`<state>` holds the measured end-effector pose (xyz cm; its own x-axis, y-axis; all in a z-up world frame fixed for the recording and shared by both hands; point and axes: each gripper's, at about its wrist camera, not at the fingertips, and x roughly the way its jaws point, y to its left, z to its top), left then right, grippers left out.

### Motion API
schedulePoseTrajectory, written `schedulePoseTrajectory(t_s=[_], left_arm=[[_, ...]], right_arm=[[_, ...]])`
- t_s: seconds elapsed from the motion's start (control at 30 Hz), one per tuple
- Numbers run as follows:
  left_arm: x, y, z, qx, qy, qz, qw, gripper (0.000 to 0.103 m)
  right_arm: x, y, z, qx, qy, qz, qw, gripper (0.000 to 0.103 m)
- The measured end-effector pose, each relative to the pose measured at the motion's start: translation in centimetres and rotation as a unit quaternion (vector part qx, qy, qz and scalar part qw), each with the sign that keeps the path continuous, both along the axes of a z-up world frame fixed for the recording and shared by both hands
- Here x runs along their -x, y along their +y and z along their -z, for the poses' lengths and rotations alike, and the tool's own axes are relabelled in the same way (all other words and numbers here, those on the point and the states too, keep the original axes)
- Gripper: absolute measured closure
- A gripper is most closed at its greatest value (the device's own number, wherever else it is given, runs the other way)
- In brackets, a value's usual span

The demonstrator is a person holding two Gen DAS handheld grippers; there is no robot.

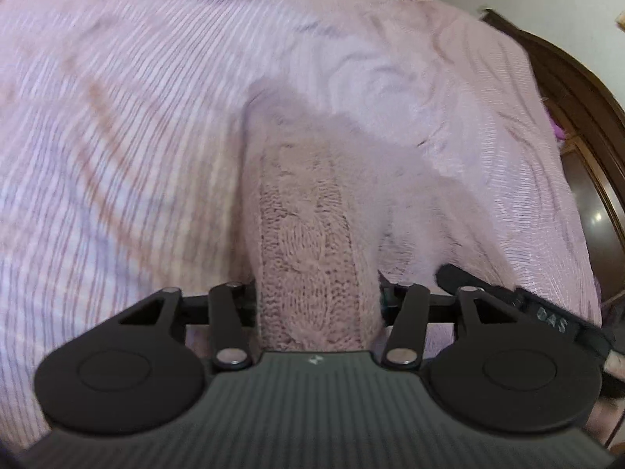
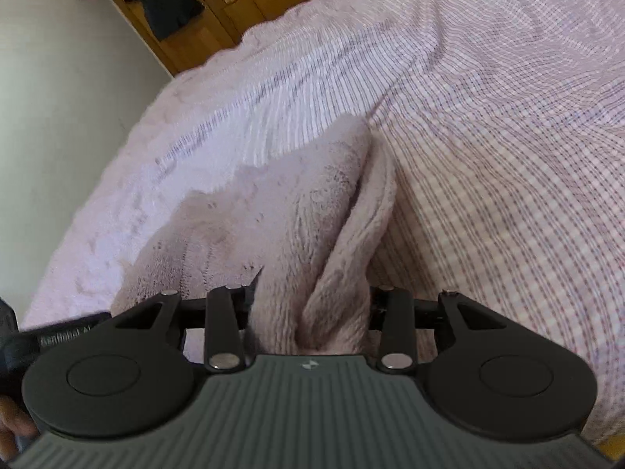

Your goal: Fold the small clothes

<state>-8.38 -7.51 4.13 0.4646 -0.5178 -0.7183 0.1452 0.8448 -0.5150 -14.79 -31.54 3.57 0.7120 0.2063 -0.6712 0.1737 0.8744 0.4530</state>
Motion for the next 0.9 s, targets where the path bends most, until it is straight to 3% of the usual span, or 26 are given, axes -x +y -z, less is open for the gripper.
schedulePoseTrajectory(t_s=[0.1, 0.17, 0.23, 0.27, 0.33, 0.37, 0.43, 0.5, 0.53, 0.57, 0.6, 0.63, 0.67, 0.8, 0.87, 0.9], left_arm=[[0.4, 0.8, 1.0, 0.006, 0.018, -0.006, 0.9998, 0.041], [1.6, 1.8, 0.4, 0.005, -0.002, -0.013, 0.9999, 0.041], [3.1, 3.5, -0.5, 0.028, -0.019, -0.053, 0.9980, 0.042], [3.9, 4.5, -1.2, 0.047, -0.044, -0.074, 0.9952, 0.048], [4.3, 5.4, -2.9, 0.035, -0.101, -0.105, 0.9886, 0.067], [4.2, 5.4, -3.7, 0.029, -0.130, -0.100, 0.9860, 0.079], [3.6, 4.6, -5.1, 0.020, -0.189, -0.056, 0.9802, 0.092], [2.1, 2.7, -5.3, -0.018, -0.193, -0.011, 0.9810, 0.095], [0.8, 1.4, -4.7, -0.052, -0.172, 0.007, 0.9836, 0.095], [-0.1, 0.4, -3.9, -0.082, -0.152, 0.017, 0.9848, 0.097], [-0.5, -0.5, -3.0, -0.110, -0.143, 0.028, 0.9833, 0.098], [-0.5, -1.4, -2.0, -0.150, -0.153, 0.036, 0.9761, 0.098], [-0.2, -1.8, -1.5, -0.177, -0.169, 0.039, 0.9688, 0.097], [1.8, -2.5, -2.9, -0.235, -0.197, 0.017, 0.9515, 0.090], [3.6, -2.3, -4.3, -0.251, -0.219, -0.004, 0.9430, 0.054], [4.5, -1.9, -4.9, -0.248, -0.232, -0.012, 0.9405, 0.048]], right_arm=[[0.5, 0.5, 0.8, 0.031, 0.009, 0.008, 0.999, 0.050], [1.4, 1.3, 0.4, 0.089, -0.002, 0.016, 0.996, 0.021], [2.7, 2.0, -0.2, 0.175, -0.027, 0.041, 0.983, 0.012], [3.4, 2.3, -0.6, 0.208, -0.047, 0.050, 0.976, 0.012], [4.1, 2.5, -1.2, 0.236, -0.081, 0.065, 0.966, 0.013], [4.3, 2.2, -1.6, 0.230, -0.104, 0.075, 0.965, 0.013], [4.1, 1.2, -2.1, 0.197, -0.125, 0.100, 0.967, 0.014], [3.0, 0.1, -2.2, 0.156, -0.132, 0.105, 0.973, 0.015], [2.2, -0.1, -1.9, 0.141, -0.134, 0.091, 0.977, 0.021], [0.9, -0.2, -1.3, 0.129, -0.118, 0.064, 0.982, 0.033], [-0.7, -0.2, -0.5, 0.133, -0.079, 0.045, 0.987, 0.042], [-2.3, 0.0, 0.7, 0.158, -0.024, 0.042, 0.986, 0.043], [-3.1, 0.3, 1.6, 0.175, -0.004, 0.049, 0.983, 0.043], [-1.6, 4.5, -0.3, 0.299, -0.042, 0.037, 0.953, 0.043], [0.1, 5.4, -1.5, 0.312, -0.053, 0.035, 0.948, 0.043], [1.1, 5.6, -2.3, 0.305, -0.056, 0.034, 0.950, 0.043]])
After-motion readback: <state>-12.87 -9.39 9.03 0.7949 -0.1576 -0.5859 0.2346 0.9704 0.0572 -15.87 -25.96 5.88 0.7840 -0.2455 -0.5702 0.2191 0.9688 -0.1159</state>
